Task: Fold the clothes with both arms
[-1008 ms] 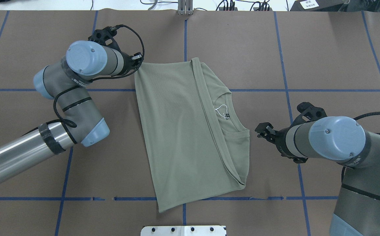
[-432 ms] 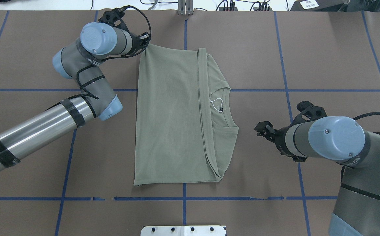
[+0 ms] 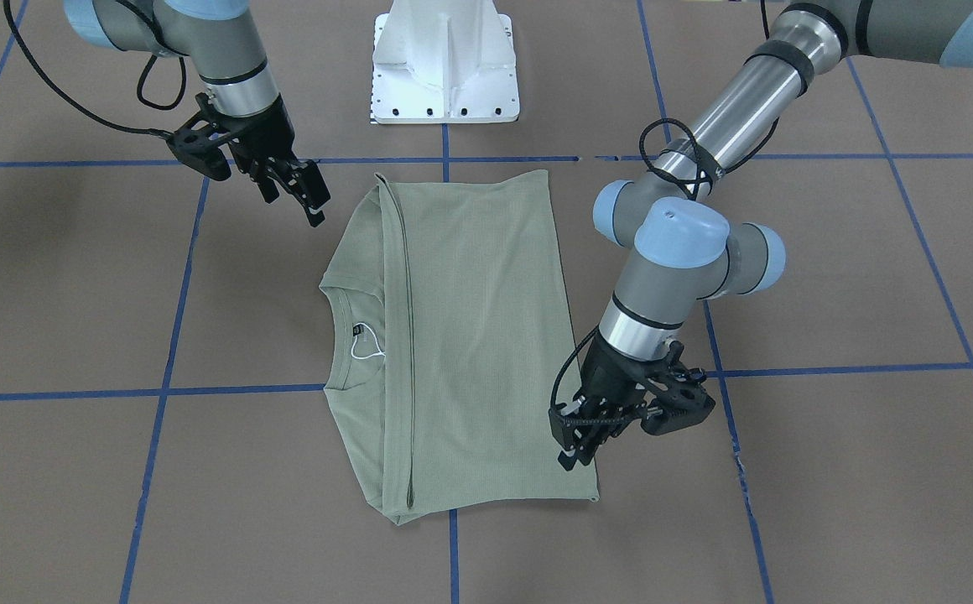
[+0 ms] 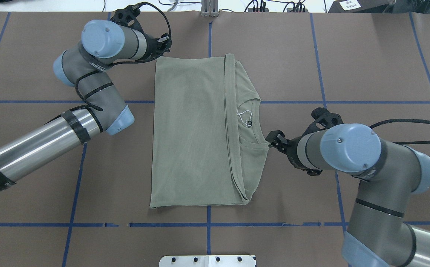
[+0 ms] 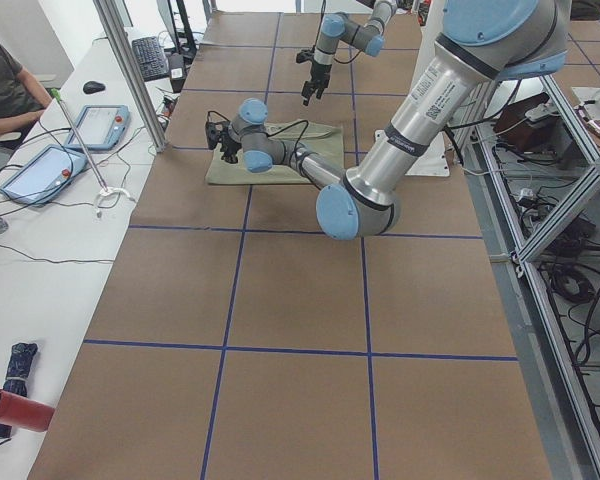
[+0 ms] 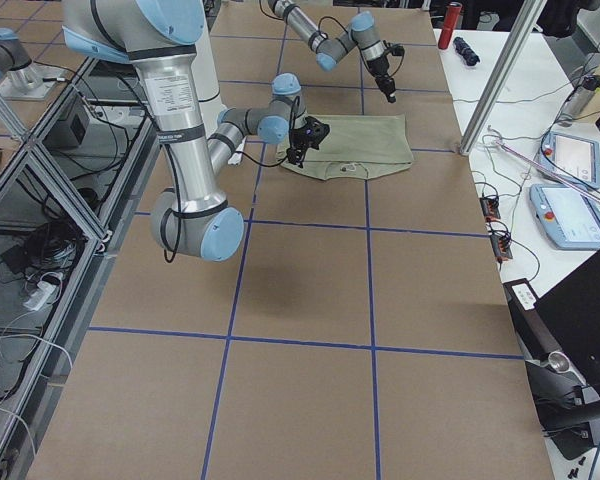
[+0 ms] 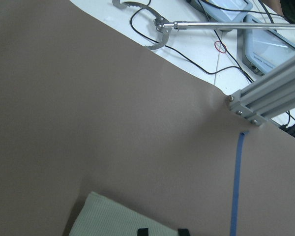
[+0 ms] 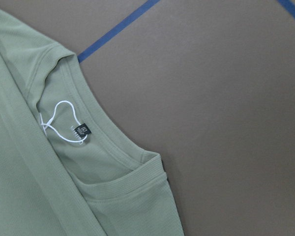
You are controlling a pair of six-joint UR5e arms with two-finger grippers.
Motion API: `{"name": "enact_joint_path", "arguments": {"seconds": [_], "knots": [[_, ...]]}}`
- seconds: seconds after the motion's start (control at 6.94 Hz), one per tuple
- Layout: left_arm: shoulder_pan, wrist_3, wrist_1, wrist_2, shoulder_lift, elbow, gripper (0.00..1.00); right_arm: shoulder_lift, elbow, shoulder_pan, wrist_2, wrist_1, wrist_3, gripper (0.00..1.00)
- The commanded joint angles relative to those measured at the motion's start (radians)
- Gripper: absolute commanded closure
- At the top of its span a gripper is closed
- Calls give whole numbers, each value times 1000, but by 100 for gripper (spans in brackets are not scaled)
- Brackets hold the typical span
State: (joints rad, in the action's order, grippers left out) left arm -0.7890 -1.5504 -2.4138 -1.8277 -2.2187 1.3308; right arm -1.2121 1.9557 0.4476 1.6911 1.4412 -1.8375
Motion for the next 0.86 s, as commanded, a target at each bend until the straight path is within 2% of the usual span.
{"name": "enact_joint_path", "arguments": {"seconds": [0.0, 0.14, 0.29, 0.58, 0.72], "knots": [[-1, 0, 2, -56, 116, 159, 64, 103, -117, -6, 92, 46, 298, 0], [-1, 0, 2, -58, 117, 160, 64, 176, -153, -15, 122, 161, 431, 0], [1, 0, 2, -58, 131, 160, 64, 206, -171, -29, 125, 239, 580, 0], [2, -2, 1, -58, 131, 159, 64, 262, -265, -44, 160, 254, 751, 0], [2, -2, 1, -58, 137, 160, 63, 270, -279, -46, 179, 267, 800, 0]]}}
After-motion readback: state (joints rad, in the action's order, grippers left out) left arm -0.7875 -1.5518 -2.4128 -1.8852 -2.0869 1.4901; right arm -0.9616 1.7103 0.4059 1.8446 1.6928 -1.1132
